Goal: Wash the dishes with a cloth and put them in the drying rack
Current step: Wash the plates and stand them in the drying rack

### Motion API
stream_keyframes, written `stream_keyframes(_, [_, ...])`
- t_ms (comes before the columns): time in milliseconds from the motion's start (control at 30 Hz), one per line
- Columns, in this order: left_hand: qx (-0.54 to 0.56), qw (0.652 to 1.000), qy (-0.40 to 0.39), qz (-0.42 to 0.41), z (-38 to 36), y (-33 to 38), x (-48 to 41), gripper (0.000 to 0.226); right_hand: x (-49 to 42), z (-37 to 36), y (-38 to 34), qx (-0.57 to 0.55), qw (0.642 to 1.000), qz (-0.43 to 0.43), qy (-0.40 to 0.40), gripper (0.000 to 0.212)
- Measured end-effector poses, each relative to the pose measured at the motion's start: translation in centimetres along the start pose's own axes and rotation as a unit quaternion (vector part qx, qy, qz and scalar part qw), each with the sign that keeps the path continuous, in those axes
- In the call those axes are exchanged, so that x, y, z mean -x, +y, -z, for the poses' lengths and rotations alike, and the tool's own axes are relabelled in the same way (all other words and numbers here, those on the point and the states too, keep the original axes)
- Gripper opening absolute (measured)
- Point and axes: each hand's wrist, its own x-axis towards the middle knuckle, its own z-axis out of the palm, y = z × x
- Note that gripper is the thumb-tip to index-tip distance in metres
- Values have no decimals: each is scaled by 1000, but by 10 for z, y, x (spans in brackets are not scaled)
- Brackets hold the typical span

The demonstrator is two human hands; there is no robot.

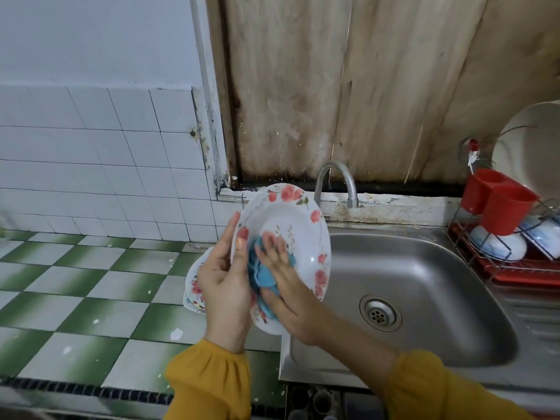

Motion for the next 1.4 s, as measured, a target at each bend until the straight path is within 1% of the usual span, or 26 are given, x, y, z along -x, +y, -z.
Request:
stream_keyframes(33, [10, 1000, 5, -3, 5, 3, -2, 32, 9, 3, 11, 45, 998, 12, -37, 58])
stream_keyframes(67, [22, 1000, 7, -2, 10, 3, -3, 31, 14, 8, 27, 102, 994, 3, -39, 58])
stream_keyframes(133, [24, 1000, -2, 11, 14, 2, -1, 32, 16, 16, 61, 185, 980, -62, 34, 63])
stream_keyframes(167, [19, 1000, -16, 20, 13, -1, 2, 33, 12, 22, 73, 196, 971, -111, 83, 66])
stream_keyframes(233, [17, 998, -50, 40, 11, -8, 7, 34, -2, 28, 80, 178, 949, -182, 184, 68])
stream_keyframes(300, [15, 995, -77, 54, 5, -15, 11, 34, -18, 26, 60, 121, 941, -189, 252, 71])
stream_keyframes(333, [12, 995, -85, 58, 3, -17, 13, 34, -23, 22, 46, 94, 948, -165, 256, 71])
stream_keyframes(400, [17, 996, -71, 53, -1, -18, 13, 33, -19, 3, 21, 77, 975, -59, 198, 70])
stream_keyframes(467, [52, 997, -28, 39, 4, -13, 7, 32, -1, -15, 17, 87, 992, 47, 84, 62])
stream_keyframes(500, [71, 997, -10, 33, 9, -10, 3, 32, 8, -14, 27, 117, 990, 71, 40, 59])
stream_keyframes(533, [84, 996, -1, 29, 14, -5, 0, 32, 13, -8, 41, 165, 983, 74, 29, 58])
stream_keyframes(567, [88, 996, 2, 26, 18, -3, -2, 32, 14, 0, 57, 217, 973, 58, 51, 57])
stream_keyframes(633, [80, 996, -14, 32, 21, -2, -2, 35, 7, 19, 78, 276, 951, -24, 136, 59])
stream_keyframes(700, [68, 996, -42, 45, 19, -5, 1, 37, -10, 32, 74, 260, 931, -106, 233, 62])
stream_keyframes(767, [57, 994, -74, 48, 12, -10, 4, 35, -28, 29, 48, 196, 925, -132, 298, 69])
stream_keyframes(800, [50, 994, -83, 41, 9, -11, 6, 34, -33, 23, 32, 159, 934, -115, 298, 70])
stream_keyframes(867, [53, 996, -72, 21, 3, -10, 8, 32, -28, 3, 10, 115, 967, -21, 228, 64])
stream_keyframes(900, [67, 996, -59, 17, 3, -7, 8, 33, -18, -6, 6, 116, 978, 36, 171, 62])
stream_keyframes(967, [93, 995, -36, 4, 9, 1, 3, 33, 0, -3, 22, 199, 969, 118, 83, 59])
stream_keyframes(1033, [85, 996, -22, -13, 18, 7, -3, 33, 4, 19, 52, 309, 943, 98, 71, 58])
stream_keyframes(1100, [61, 998, -24, -18, 20, 9, -5, 34, -3, 43, 74, 366, 923, -4, 118, 63])
stream_keyframes(1167, [46, 998, -42, -7, 16, 4, -2, 35, -19, 57, 71, 320, 925, -100, 179, 66])
stream_keyframes(1233, [44, 997, -62, 8, 9, 0, 1, 37, -36, 52, 48, 229, 937, -134, 228, 69])
stream_keyframes(1300, [48, 996, -78, 9, 3, -1, 3, 38, -37, 36, 20, 161, 964, -76, 195, 70])
stream_keyframes(1333, [51, 996, -77, 4, 2, -1, 2, 37, -30, 24, 12, 158, 975, -14, 154, 68])
stream_keyframes(1400, [70, 996, -56, -2, 5, 3, -2, 33, -8, 8, 16, 213, 969, 91, 87, 64])
